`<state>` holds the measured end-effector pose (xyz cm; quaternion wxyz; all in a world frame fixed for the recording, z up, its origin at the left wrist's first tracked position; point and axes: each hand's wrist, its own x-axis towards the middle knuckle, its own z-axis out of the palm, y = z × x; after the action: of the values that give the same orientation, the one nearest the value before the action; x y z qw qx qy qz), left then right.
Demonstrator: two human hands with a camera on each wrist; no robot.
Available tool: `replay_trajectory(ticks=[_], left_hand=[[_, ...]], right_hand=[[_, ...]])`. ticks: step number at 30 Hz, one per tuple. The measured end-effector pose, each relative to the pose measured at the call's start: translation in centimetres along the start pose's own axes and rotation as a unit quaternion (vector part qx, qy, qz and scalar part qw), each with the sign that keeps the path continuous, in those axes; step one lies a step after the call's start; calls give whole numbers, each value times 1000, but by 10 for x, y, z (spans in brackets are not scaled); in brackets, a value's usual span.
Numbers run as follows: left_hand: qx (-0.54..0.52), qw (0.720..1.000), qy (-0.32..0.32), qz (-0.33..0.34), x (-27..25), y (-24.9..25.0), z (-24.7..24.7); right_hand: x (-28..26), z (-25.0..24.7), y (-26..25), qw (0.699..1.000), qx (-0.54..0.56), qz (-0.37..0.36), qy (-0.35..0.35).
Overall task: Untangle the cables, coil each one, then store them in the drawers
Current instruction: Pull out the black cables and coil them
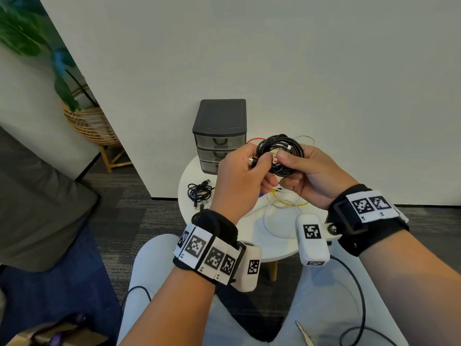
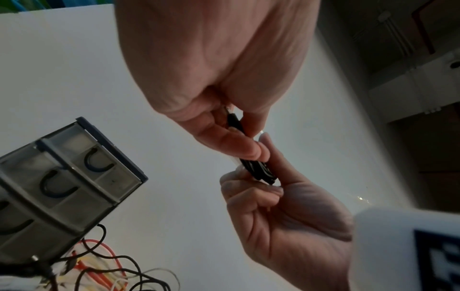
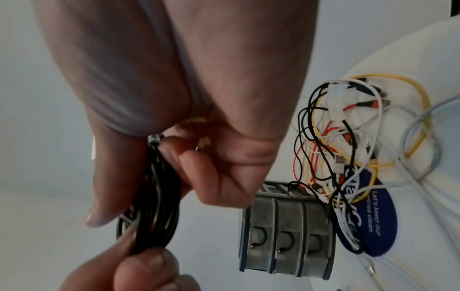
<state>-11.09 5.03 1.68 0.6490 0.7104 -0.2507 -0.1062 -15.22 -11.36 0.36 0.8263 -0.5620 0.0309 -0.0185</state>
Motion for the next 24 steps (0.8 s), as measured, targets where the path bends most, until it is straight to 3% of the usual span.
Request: replay_trajectory(ticks=[3,9,13,19,24], left_hand=[[-4,1000,19,5,3,1,-3],[-18,999,34,0,6,0,-6],[-23,999,25,6,4,2,-4],[-7,1000,9,9,1,-1,1],[26,999,1,20,2,-2,2]], right_hand=[[-1,2,-1,999,29,-15,23],[-4,-4,5,994,95,-34,-41],[-2,-5,10,992,108,-46,-42],[-3,3,0,998,67,4,8],[-2,7,-7,998,37,48,-3]])
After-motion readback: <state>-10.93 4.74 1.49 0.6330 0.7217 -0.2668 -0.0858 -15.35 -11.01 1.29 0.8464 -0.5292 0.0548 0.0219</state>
